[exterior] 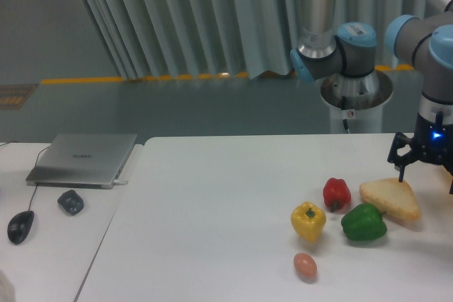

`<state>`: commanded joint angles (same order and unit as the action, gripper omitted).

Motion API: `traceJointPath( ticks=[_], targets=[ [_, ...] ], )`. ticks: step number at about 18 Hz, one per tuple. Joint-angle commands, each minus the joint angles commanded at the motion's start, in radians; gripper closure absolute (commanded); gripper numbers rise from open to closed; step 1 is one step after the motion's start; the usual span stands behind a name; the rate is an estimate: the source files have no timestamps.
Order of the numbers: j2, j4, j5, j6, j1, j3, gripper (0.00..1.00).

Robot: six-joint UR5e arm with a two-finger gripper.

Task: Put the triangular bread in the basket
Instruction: 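Hover the open gripper above the triangular bread slice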

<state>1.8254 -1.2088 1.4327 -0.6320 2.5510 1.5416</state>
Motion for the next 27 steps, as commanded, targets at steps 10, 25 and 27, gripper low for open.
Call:
traceJointPath(
  ticks=[10, 25, 27],
  targets=[
    [0.017, 0.055, -0.003, -0.003, 0.006, 0.003, 0.0],
    [0.031, 0.081, 0.009, 0.124, 0.043, 0.069, 0.0],
    [0.049, 0.08, 0.058, 0.143, 0.041, 0.075, 0.0]
  ],
)
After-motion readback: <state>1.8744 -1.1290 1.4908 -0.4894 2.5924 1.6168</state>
